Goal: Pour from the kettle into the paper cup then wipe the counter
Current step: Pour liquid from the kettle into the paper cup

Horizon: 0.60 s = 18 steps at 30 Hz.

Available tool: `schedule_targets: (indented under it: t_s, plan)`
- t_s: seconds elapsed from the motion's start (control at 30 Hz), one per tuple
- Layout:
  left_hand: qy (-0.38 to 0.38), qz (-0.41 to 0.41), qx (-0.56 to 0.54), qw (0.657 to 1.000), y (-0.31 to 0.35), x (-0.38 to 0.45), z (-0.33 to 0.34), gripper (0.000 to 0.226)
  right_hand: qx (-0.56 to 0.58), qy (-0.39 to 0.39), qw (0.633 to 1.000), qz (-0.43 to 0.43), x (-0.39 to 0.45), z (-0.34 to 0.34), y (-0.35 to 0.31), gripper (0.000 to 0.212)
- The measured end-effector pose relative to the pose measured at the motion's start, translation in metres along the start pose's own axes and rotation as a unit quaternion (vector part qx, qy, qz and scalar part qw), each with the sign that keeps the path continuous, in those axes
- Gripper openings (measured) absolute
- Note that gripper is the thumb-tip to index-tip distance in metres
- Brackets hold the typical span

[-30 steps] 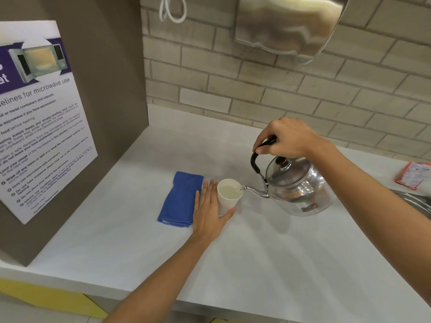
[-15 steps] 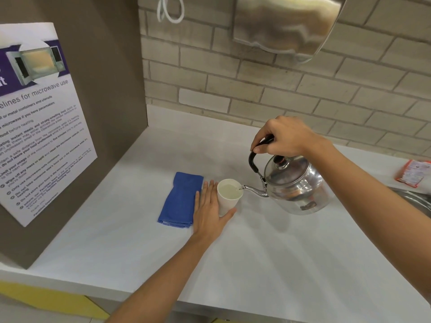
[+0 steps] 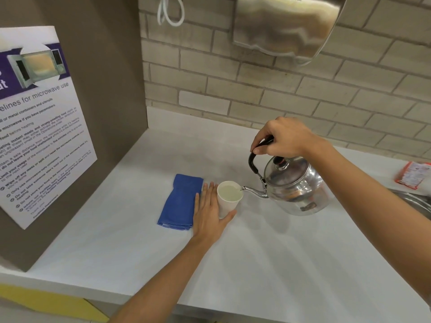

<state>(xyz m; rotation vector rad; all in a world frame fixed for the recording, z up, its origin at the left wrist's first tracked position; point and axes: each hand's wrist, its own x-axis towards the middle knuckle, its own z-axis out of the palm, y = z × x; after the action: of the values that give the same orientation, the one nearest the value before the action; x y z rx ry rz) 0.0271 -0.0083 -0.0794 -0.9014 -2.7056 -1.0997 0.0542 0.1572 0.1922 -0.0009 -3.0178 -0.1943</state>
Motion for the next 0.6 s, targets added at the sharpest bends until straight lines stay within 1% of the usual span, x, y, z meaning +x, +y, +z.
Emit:
schedule_targets:
  t_s: [0.27, 0.43, 0.6]
  plan:
    - [-0.004, 0.002, -0.001, 1.000, 0.001, 0.001, -0.001, 0.095, 0.078, 0.012, 0.996, 0.045, -0.011, 0.001, 0.012, 0.010]
    - [-0.005, 0.005, 0.001, 1.000, 0.000, 0.001, -0.003, 0.096, 0.172, 0.036, 0.980, 0.091, -0.023, 0.015, 0.028, 0.010]
    - [-0.004, 0.005, -0.011, 1.000, 0.001, 0.002, -0.003, 0.097, 0.210, 0.057, 0.969, 0.117, -0.028, 0.029, 0.041, 0.006]
